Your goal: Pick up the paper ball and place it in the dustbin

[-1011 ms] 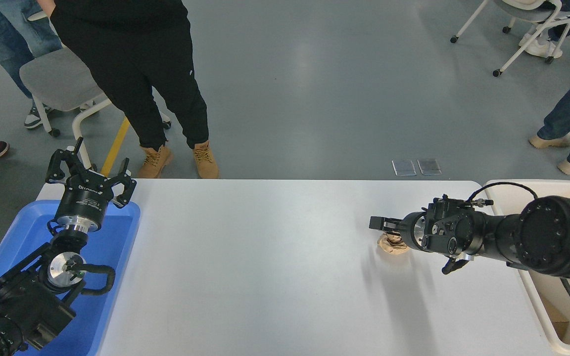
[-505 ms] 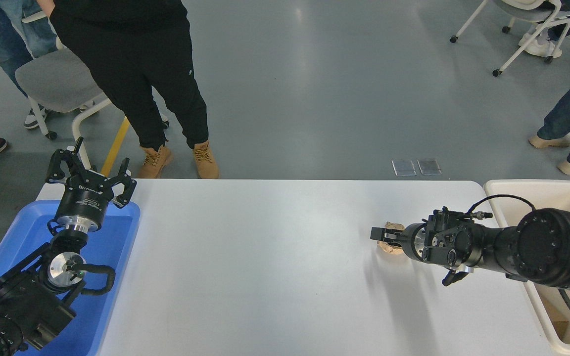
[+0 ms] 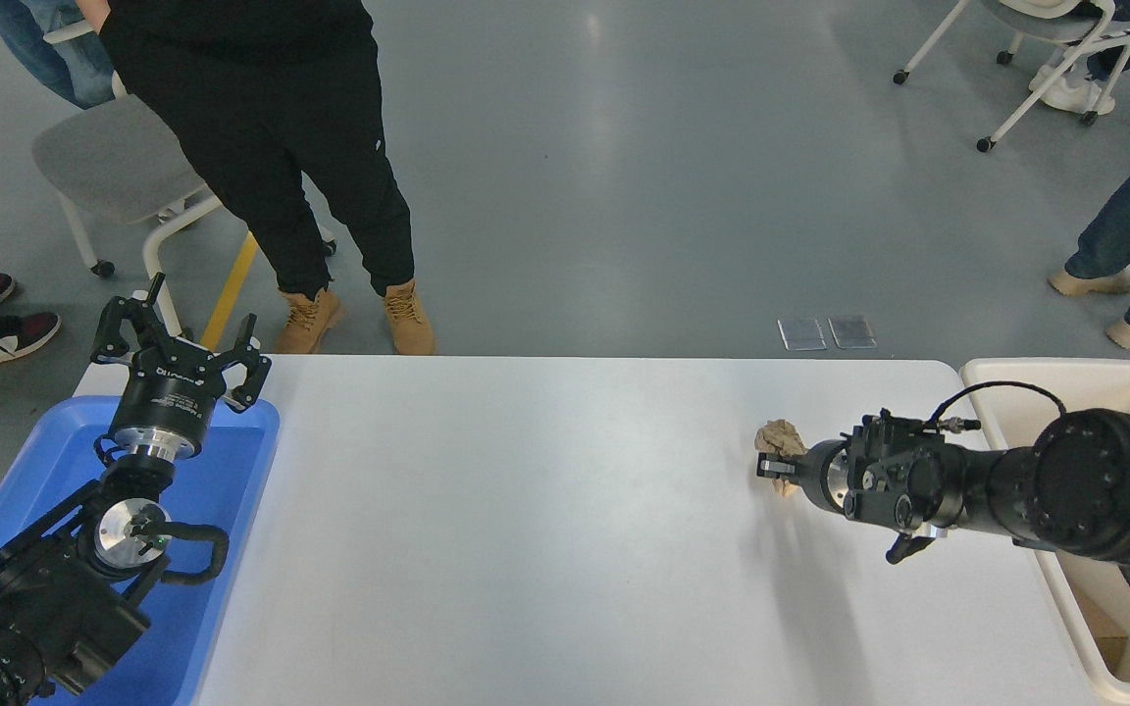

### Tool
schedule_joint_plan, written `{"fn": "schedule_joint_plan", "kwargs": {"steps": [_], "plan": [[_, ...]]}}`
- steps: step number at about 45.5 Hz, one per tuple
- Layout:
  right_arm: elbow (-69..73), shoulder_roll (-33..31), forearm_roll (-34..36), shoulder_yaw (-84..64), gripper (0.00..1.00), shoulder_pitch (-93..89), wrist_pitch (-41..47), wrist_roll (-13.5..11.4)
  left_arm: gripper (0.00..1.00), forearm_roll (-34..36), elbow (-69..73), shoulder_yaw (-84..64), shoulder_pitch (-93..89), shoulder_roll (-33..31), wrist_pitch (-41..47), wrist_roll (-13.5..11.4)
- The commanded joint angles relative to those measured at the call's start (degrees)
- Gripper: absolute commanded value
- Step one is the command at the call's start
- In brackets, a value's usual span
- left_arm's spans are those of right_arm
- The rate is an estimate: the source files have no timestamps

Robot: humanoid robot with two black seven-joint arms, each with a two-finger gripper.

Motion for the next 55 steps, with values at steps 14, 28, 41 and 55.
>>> {"fn": "schedule_joint_plan", "kwargs": {"steps": [14, 28, 41, 55], "plan": [[23.83, -15.78, -2.83, -0.59, 0.00, 31.65, 14.11, 0.26, 0.99, 0.01, -0.03, 0.00, 0.00, 0.00, -0.01, 0.02], [29.55, -24.22, -6.43, -0.59, 0.00, 47.39, 22.90, 0.26, 0.99, 0.01, 0.06, 0.00, 0.00, 0.00, -0.01, 0.02], [32.01, -28.53, -8.63, -0.67, 0.00, 51.00, 23.69, 0.09, 0.99, 0.01, 0.06, 0.00, 0.09, 0.00, -0.01, 0.02], [28.59, -34.85, -9.25, -0.94, 0.00, 49.16, 21.94, -0.27, 0.99, 0.01, 0.06, 0.00, 0.09, 0.00, 0.08, 0.02]]}}
